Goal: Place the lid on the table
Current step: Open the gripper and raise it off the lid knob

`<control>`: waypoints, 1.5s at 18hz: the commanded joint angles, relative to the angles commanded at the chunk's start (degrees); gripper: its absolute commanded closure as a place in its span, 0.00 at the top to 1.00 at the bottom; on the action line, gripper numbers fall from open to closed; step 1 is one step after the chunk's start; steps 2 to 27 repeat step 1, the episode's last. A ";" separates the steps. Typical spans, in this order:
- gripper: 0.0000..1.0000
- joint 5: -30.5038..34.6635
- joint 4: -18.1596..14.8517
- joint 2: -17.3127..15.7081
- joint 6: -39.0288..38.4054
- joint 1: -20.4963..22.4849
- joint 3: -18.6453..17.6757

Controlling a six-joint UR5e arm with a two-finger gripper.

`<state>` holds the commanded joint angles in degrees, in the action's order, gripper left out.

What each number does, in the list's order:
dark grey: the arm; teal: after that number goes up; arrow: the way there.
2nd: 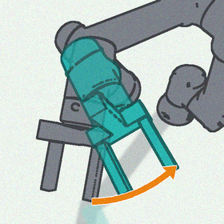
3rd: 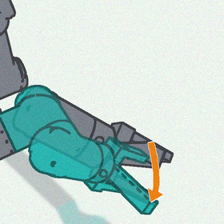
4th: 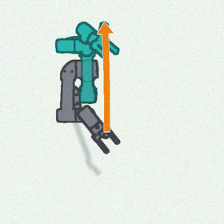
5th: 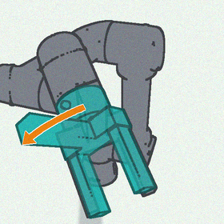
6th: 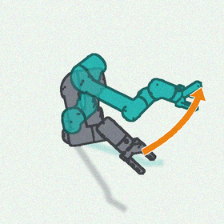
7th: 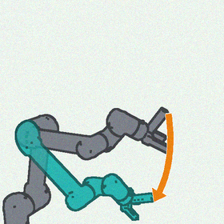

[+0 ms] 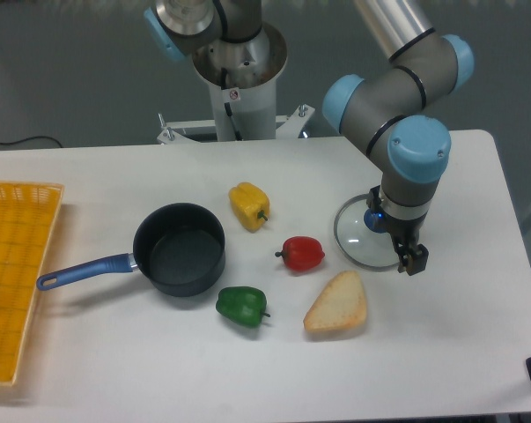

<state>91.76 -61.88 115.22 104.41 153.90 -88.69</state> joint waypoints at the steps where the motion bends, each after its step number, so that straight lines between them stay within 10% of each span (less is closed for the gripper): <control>1: 1.00 0.00 0.00 0.09 0.00 -0.09 0.00; 27: 1.00 0.00 0.00 0.09 0.00 -0.09 0.00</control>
